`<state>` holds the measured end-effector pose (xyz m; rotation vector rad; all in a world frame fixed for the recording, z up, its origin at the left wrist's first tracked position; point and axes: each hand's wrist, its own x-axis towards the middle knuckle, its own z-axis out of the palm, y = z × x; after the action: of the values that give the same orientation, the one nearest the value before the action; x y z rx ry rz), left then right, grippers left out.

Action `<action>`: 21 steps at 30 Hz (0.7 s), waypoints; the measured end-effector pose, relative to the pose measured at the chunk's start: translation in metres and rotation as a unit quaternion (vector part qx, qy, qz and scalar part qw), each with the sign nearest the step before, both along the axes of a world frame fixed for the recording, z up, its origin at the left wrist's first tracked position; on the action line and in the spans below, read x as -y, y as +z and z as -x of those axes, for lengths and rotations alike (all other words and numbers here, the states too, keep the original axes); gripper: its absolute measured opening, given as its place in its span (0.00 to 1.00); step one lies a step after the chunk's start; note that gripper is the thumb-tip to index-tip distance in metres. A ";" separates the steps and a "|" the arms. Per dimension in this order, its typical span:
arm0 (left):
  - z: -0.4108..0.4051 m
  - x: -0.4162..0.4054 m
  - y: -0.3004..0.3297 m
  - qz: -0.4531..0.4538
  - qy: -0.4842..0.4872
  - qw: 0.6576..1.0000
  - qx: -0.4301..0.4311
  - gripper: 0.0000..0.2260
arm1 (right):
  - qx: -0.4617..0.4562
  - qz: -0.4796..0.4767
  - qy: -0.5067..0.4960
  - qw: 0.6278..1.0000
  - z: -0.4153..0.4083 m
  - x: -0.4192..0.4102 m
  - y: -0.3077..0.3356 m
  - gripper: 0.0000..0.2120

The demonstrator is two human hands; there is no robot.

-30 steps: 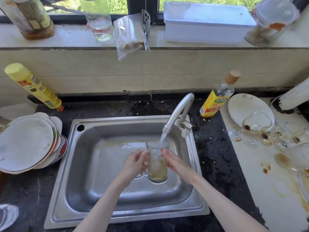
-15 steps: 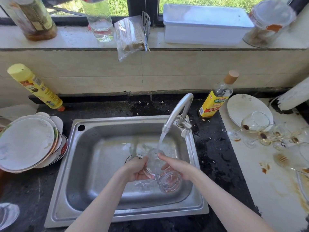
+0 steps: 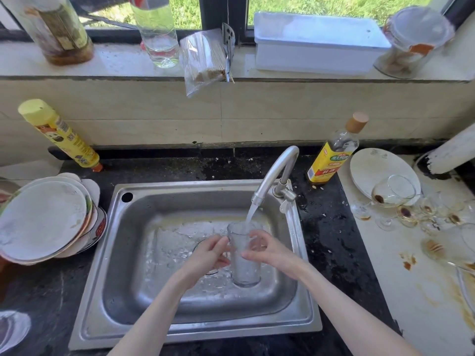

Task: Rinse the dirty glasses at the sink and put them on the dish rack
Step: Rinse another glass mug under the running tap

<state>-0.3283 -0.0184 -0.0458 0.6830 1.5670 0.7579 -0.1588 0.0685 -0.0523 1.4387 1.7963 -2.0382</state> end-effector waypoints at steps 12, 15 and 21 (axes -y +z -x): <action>0.003 0.004 0.002 -0.132 0.015 0.988 -0.077 0.09 | -0.060 -0.100 -0.034 0.993 0.010 -0.005 0.002 0.38; 0.002 0.003 0.004 -0.143 0.015 0.986 -0.079 0.05 | -0.070 -0.099 -0.042 0.992 0.010 -0.003 0.003 0.38; 0.003 0.005 0.003 -0.160 0.024 0.985 -0.057 0.06 | -0.073 -0.105 -0.038 0.991 0.013 -0.003 0.006 0.42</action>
<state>-0.3317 -0.0237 -0.0424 0.9388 1.5854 1.0355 -0.1718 0.0714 -0.0461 1.4628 2.1012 -2.0963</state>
